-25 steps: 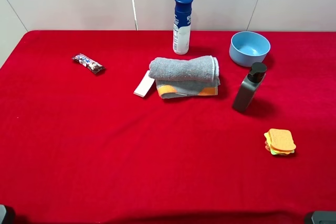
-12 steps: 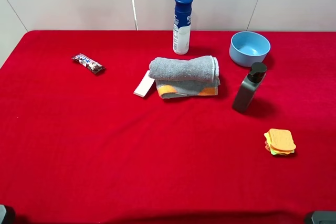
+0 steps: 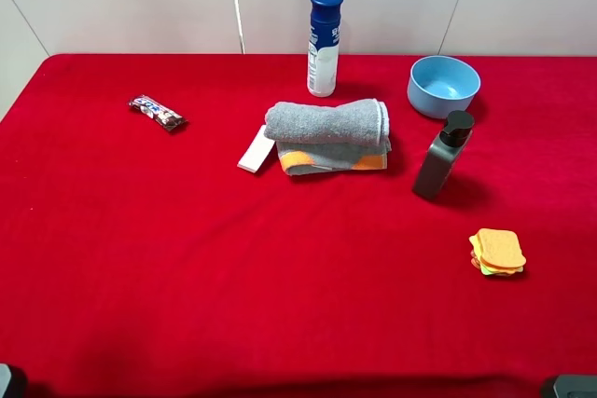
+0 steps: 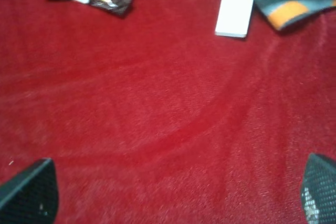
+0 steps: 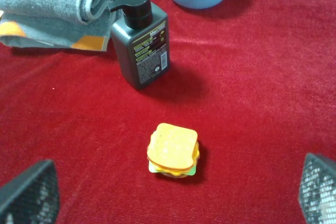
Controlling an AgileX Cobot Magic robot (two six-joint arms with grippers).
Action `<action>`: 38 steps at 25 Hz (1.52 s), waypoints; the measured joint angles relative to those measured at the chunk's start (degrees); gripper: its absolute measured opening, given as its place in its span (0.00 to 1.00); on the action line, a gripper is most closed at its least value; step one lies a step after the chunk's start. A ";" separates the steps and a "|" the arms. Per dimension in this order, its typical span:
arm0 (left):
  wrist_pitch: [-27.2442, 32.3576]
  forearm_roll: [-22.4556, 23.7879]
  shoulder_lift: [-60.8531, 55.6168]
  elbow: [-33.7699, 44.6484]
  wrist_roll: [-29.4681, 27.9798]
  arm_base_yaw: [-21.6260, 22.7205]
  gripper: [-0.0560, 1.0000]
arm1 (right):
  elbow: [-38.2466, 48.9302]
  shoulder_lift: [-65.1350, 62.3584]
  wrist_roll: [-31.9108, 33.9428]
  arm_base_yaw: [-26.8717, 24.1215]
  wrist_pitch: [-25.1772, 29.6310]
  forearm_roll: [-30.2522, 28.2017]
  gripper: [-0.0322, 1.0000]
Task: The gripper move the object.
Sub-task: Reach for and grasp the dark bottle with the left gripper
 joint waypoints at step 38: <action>-12.14 4.31 62.16 -41.37 -0.49 -36.41 0.90 | 0.00 0.00 0.00 0.00 0.00 0.00 0.70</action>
